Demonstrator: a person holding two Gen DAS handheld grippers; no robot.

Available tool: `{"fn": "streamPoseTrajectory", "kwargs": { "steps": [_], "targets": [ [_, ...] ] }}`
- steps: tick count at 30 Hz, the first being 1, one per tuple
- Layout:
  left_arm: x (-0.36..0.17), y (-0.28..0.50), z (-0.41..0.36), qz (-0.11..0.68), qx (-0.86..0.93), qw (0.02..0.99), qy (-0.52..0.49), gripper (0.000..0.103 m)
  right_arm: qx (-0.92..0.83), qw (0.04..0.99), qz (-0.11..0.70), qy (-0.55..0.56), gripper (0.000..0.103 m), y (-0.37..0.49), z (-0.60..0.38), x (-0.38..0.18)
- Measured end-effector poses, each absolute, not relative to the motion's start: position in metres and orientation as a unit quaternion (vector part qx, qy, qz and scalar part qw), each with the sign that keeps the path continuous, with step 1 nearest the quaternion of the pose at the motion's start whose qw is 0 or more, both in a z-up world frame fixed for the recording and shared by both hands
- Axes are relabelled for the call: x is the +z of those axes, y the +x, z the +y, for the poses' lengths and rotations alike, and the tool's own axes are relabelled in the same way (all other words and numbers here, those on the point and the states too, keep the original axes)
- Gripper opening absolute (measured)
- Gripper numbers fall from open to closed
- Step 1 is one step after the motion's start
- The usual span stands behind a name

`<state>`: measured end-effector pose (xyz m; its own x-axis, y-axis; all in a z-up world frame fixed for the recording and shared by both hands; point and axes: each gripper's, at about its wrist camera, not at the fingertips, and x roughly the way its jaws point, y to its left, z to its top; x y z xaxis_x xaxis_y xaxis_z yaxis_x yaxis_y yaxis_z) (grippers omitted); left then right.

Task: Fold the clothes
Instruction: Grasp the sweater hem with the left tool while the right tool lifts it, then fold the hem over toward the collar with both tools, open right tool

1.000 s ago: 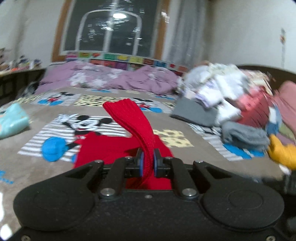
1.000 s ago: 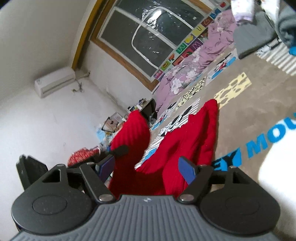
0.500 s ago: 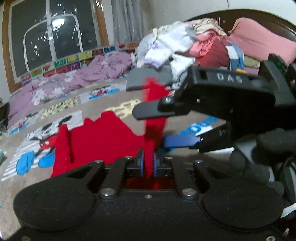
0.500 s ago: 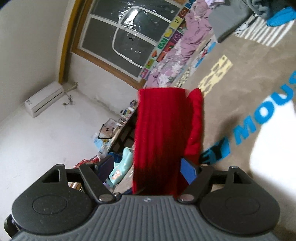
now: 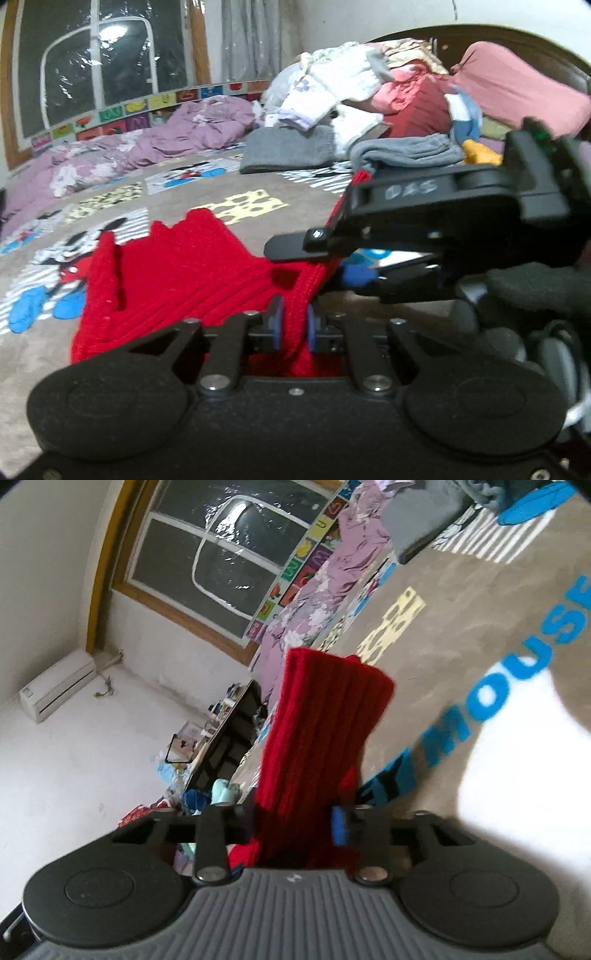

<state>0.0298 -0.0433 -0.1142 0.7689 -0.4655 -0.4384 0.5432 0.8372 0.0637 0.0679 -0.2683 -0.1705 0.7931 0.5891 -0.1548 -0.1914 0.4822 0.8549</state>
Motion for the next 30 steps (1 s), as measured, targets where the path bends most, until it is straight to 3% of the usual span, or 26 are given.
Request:
{"fn": "streamPoseTrajectory", "kwargs": {
  "steps": [6, 13, 26, 30],
  "targets": [
    [-0.071, 0.035, 0.036, 0.193, -0.220, 0.956, -0.015, 0.033, 0.227, 0.824, 0.222, 0.469, 0.031, 0.073, -0.268, -0.178],
    [-0.082, 0.050, 0.135, 0.240, -0.052, 0.967, -0.067, 0.032, 0.239, 0.814, 0.207, 0.487, 0.027, 0.079, -0.270, -0.179],
    [-0.117, 0.039, 0.049, 0.299, -0.199, 0.931, 0.070, 0.026, 0.243, 0.828, 0.205, 0.463, 0.022, 0.100, -0.282, -0.164],
    [-0.106, 0.045, 0.063, 0.311, -0.213, 0.925, 0.052, 0.026, 0.234, 0.829, 0.218, 0.458, 0.022, 0.103, -0.280, -0.159]
  ]
}}
